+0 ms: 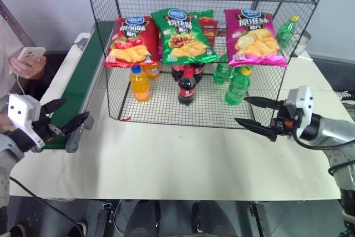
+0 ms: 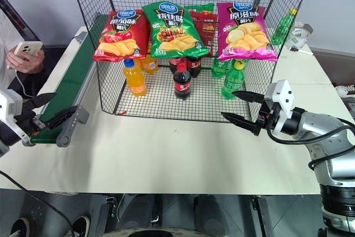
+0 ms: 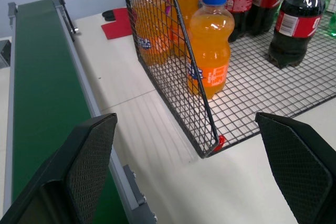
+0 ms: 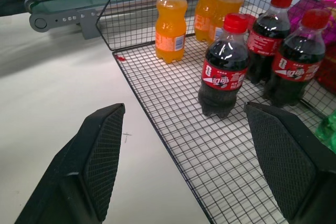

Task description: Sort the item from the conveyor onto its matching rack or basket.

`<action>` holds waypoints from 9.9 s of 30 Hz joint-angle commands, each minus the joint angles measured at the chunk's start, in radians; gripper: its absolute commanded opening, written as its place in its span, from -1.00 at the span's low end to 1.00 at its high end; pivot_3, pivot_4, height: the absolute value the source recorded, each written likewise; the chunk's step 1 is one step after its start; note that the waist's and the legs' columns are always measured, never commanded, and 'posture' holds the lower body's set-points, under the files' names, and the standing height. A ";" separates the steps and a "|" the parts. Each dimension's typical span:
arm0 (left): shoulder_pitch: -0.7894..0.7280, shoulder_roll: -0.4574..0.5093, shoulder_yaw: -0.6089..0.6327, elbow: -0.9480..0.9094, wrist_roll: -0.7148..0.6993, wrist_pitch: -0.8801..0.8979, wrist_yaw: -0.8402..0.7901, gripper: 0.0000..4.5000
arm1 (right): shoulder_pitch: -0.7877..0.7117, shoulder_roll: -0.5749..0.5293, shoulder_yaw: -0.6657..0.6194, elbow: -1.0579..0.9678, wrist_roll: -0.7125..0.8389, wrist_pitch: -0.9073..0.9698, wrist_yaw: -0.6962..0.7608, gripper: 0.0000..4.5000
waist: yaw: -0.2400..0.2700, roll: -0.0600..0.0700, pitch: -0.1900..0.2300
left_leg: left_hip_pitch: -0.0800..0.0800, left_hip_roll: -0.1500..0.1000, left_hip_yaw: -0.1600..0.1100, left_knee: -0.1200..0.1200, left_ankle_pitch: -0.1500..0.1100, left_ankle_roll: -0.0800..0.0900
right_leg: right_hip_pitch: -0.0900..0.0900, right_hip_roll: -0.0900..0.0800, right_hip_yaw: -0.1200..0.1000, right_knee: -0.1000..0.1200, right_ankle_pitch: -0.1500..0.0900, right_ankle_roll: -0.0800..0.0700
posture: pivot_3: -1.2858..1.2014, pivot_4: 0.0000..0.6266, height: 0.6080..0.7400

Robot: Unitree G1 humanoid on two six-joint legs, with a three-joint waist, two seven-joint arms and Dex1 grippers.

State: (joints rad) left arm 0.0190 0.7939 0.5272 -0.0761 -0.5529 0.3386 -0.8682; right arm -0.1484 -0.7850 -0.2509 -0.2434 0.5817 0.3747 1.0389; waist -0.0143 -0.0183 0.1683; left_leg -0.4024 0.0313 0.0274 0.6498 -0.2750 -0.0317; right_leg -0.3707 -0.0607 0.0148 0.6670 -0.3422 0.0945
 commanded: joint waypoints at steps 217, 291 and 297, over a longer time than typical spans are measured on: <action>0.500 0.085 0.250 0.300 0.839 -1.108 0.443 1.00 | -0.268 0.257 0.375 0.046 -0.025 -0.008 0.135 0.99 | -0.007 -0.002 -0.001 | 0.001 0.000 0.001 0.002 0.000 0.000 | -0.002 0.000 0.000 0.004 0.000 0.000 | 0.03 -0.52 0.98; 0.777 0.168 0.380 -0.280 -0.614 -0.184 -0.201 -0.99 | -0.302 0.258 0.381 0.216 -0.150 -0.216 0.170 1.00 | -0.031 -0.002 -0.001 | 0.003 0.001 0.001 0.001 0.000 0.000 | 0.000 -0.001 0.000 0.006 0.000 -0.001 | 0.03 -0.52 0.98; 0.707 0.197 0.348 -0.442 -0.788 0.098 -0.220 -0.99 | -0.290 0.231 0.368 0.135 -0.014 -0.045 0.245 1.00 | -0.027 -0.002 -0.001 | 0.010 0.000 0.001 0.001 0.000 0.000 | 0.008 0.000 0.000 0.004 0.000 0.000 | 0.03 -0.52 0.98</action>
State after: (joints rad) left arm 0.7436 0.9829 0.8793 -0.4833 -1.3009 0.3912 -1.0816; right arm -0.4318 -0.5384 0.1443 -0.0496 0.5100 0.2888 1.2598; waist -0.0410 -0.0200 0.1671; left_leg -0.3921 0.0314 0.0279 0.6510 -0.2751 -0.0319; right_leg -0.3623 -0.0607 0.0145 0.6707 -0.3425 0.0940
